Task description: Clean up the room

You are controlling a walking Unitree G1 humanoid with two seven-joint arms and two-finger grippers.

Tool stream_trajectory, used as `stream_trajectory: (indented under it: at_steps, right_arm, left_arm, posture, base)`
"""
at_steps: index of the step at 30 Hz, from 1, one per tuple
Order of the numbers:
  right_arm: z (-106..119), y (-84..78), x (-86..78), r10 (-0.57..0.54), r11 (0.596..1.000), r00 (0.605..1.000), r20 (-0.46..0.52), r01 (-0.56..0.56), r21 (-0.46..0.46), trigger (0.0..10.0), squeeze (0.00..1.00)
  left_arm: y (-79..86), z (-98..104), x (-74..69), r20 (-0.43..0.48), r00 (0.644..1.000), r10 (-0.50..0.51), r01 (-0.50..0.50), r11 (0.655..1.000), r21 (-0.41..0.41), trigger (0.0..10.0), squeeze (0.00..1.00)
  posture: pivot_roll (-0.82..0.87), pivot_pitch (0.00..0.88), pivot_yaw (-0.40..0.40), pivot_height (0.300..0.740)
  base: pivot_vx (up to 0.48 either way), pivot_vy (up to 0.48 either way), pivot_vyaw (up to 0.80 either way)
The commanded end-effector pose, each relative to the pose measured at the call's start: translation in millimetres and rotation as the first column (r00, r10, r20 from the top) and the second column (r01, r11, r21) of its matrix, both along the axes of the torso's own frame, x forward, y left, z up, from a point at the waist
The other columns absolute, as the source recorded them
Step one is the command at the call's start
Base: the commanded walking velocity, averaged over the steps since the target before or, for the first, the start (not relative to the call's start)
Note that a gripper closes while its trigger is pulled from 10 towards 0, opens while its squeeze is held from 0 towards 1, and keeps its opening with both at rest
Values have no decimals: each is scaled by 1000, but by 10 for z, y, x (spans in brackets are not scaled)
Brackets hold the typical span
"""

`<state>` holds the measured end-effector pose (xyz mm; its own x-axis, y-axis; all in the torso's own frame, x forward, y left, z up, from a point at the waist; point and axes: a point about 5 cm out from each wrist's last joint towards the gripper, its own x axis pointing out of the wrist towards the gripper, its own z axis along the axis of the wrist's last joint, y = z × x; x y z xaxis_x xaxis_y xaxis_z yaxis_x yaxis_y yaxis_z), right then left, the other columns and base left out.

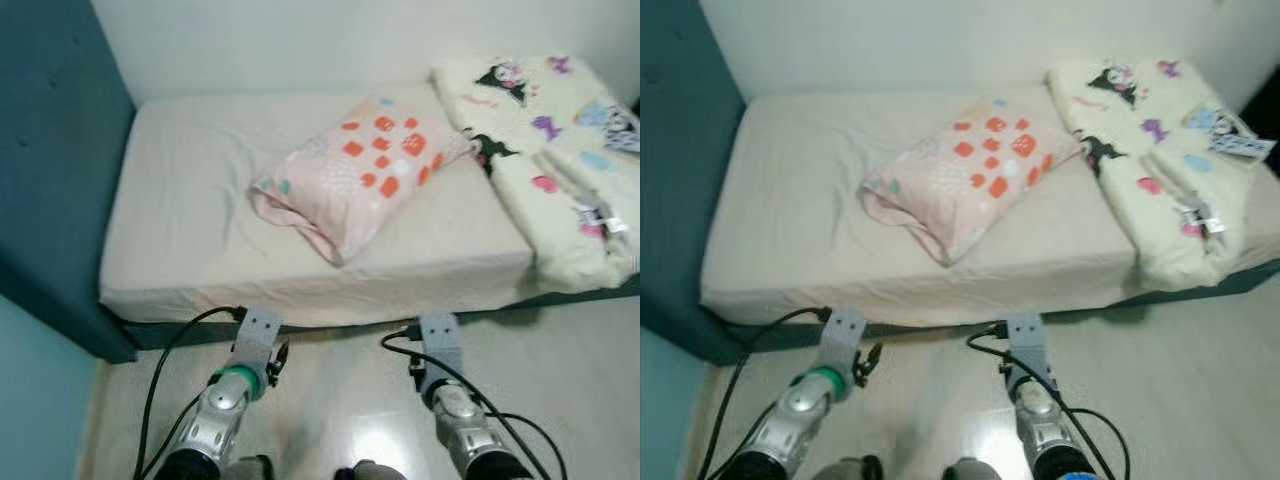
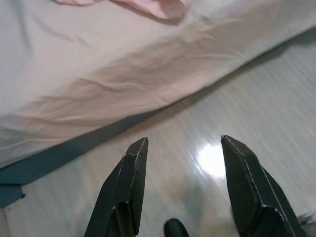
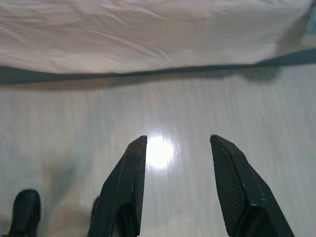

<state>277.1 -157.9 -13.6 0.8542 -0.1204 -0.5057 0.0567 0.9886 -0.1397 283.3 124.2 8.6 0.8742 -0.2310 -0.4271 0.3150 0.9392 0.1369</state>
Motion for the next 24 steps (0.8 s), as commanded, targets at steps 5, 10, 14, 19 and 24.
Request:
stream_trajectory:
  at_steps: [5, 10, 14, 19, 24]
  right_arm:
    - [-77, 17, -79, 4, 1000, 999, -34, -4, 4, 10000, 0]
    - [-73, 16, -74, 5, 1000, 999, -32, -5, 3, 10000, 0]
    - [-68, 25, -71, 7, 1000, 1000, -28, -7, 5, 10000, 0]
    - [-64, 29, -67, 5, 1000, 1000, -26, -5, 8, 10000, 0]
    - [-61, 27, -65, 4, 1000, 1000, -23, -3, 13, 10000, 0]
  left_arm:
    - [18, -71, -55, -31, 999, 7, -7, 1000, 1, 10000, 0]
    - [-8, -43, -49, 3, 999, -54, 54, 998, 41, 10000, 0]
    - [-52, -48, -66, -5, 997, -78, 78, 996, 47, 10000, 0]
    - [-52, -20, -43, 17, 998, -54, 54, 998, 29, 10000, 0]
    - [-46, -5, -23, 21, 1000, -18, 18, 1000, -2, 10000, 0]
  posture:
    - [-16, 114, 12, 740]
    - [-16, 110, 11, 740]
    - [-15, 108, 13, 740]
    - [-14, 116, 11, 740]
    - [-14, 120, 10, 740]
  base:
    - [0, -429, 0]
    - [0, -80, 0]
    - [0, 459, 0]
    - [0, 378, 0]
    - [0, 0, 0]
